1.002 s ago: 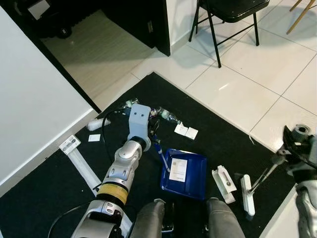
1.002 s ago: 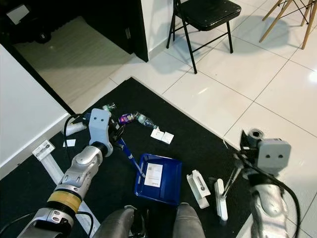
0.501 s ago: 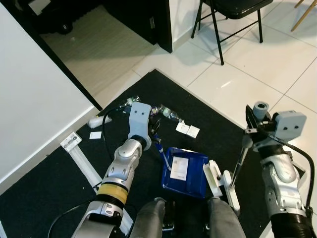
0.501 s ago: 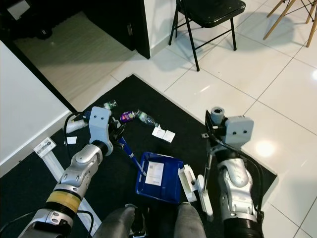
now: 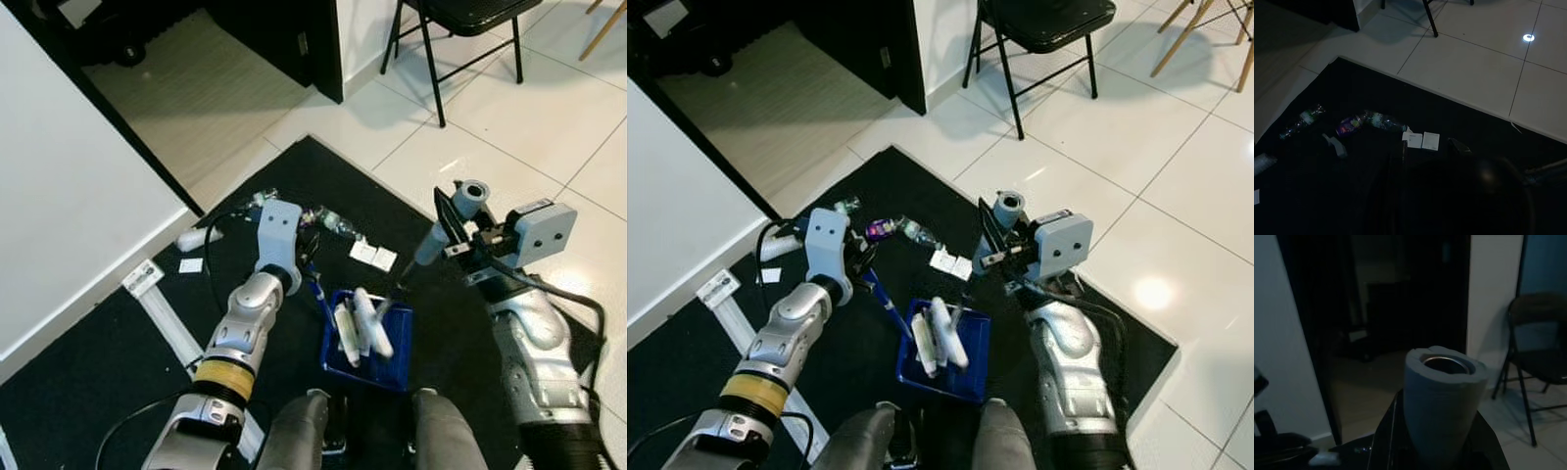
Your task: Sweep floor
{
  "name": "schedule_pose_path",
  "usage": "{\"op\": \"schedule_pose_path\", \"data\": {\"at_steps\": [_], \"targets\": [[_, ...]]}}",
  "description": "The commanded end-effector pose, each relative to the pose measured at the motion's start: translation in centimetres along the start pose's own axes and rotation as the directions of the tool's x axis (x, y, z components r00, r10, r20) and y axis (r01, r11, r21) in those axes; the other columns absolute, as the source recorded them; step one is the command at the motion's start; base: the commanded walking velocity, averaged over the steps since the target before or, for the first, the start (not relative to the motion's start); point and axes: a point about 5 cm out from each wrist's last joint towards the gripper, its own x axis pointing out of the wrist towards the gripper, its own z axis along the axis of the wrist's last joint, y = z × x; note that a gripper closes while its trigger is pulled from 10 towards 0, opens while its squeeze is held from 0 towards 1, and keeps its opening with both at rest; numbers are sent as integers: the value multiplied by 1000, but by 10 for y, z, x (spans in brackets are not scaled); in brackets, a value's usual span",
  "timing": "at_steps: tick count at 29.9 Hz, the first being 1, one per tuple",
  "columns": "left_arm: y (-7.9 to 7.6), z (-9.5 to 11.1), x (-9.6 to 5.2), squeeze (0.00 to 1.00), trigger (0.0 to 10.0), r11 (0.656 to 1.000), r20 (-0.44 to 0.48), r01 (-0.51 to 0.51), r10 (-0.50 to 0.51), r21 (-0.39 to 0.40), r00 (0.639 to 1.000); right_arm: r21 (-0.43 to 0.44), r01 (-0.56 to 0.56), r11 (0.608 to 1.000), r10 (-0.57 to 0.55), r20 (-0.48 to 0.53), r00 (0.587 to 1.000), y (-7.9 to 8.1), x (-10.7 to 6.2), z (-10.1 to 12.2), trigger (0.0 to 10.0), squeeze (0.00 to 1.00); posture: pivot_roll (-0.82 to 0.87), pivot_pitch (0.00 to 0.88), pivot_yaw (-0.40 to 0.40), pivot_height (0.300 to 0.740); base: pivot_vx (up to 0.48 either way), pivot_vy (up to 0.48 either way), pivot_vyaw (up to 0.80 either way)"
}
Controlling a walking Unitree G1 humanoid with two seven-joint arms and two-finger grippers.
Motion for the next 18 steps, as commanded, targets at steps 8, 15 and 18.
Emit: {"op": "schedule_pose_path", "data": {"at_steps": [8, 15, 18], "targets": [[38, 7, 8, 0, 10000, 969, -92, -211, 201, -129, 975, -136, 19, 991, -17, 15, 1000, -27, -33, 42, 10000, 0, -223, 190, 122, 740, 0, 0, 0], [60, 30, 11, 0, 10000, 960, -67, -261, 255, -100, 965, -140, 247, 959, -242, 54, 969, -58, -42, 50, 10000, 0, -222, 180, 126, 740, 0, 0, 0], [57, 40, 10, 0, 10000, 974, -30, -216, 214, -67, 976, -93, 405, 910, -406, 7, 914, -75, -49, 35, 10000, 0, -221, 174, 127, 740, 0, 0, 0]]}}
